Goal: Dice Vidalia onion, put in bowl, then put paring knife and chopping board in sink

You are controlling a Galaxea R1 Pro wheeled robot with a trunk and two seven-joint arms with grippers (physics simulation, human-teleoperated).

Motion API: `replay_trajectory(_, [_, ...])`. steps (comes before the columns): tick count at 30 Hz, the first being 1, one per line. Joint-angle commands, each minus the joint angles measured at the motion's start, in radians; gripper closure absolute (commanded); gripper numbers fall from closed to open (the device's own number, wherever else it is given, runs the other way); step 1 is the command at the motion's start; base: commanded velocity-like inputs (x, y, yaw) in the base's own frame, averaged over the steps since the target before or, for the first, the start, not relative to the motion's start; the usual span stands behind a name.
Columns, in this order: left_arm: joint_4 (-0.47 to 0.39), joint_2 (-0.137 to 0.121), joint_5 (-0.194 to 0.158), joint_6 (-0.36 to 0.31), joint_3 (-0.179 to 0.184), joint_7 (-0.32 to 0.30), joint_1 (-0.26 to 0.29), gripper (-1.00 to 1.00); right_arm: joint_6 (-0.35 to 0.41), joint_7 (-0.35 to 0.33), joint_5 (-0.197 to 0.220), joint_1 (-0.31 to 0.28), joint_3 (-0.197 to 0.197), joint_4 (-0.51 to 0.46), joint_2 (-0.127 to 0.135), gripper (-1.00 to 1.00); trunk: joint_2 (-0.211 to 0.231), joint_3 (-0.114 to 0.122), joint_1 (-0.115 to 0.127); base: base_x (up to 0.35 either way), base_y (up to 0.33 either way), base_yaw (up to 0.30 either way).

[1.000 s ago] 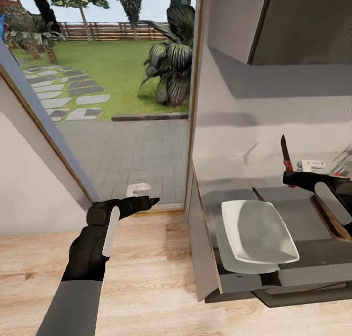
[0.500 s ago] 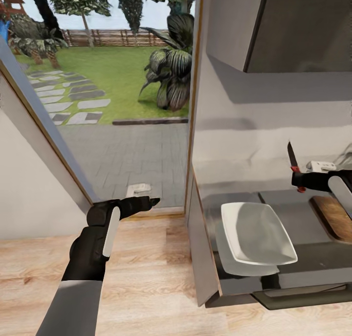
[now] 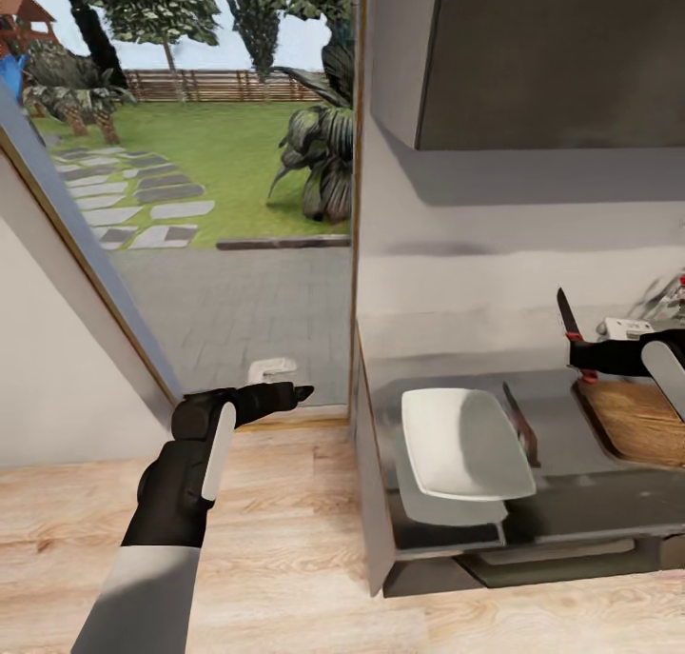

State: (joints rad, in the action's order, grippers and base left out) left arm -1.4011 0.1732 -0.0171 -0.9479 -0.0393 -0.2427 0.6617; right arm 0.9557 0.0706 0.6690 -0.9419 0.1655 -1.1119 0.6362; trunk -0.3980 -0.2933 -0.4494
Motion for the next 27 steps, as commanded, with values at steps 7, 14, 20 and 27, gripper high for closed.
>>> replay_trajectory(7, [-0.001,0.001,-0.001,-0.006,-0.001,-0.002,0.001,-1.0,0.012,0.007,0.009,-0.001,-0.013,0.0,0.003,1.0,-0.002,0.01,-0.001,-0.015,-0.28,0.0])
replay_trajectory(14, [-0.001,0.001,-0.001,-0.006,0.055,-0.001,0.001,-1.0,0.041,0.006,0.009,-0.001,-0.013,-0.002,0.003,1.0,-0.002,0.021,-0.001,-0.001,-0.128,0.0])
replay_trajectory(20, [-0.001,0.001,-0.001,-0.006,0.065,-0.001,0.001,-1.0,0.05,0.006,0.009,-0.001,-0.008,-0.003,0.004,1.0,-0.002,0.031,-0.001,0.0,-0.005,0.0])
replay_trajectory(27, [-0.002,0.001,-0.001,-0.006,0.065,-0.001,0.001,-1.0,0.052,0.006,0.009,-0.001,-0.006,-0.003,0.004,1.0,-0.002,0.042,-0.001,0.0,0.0,0.0])
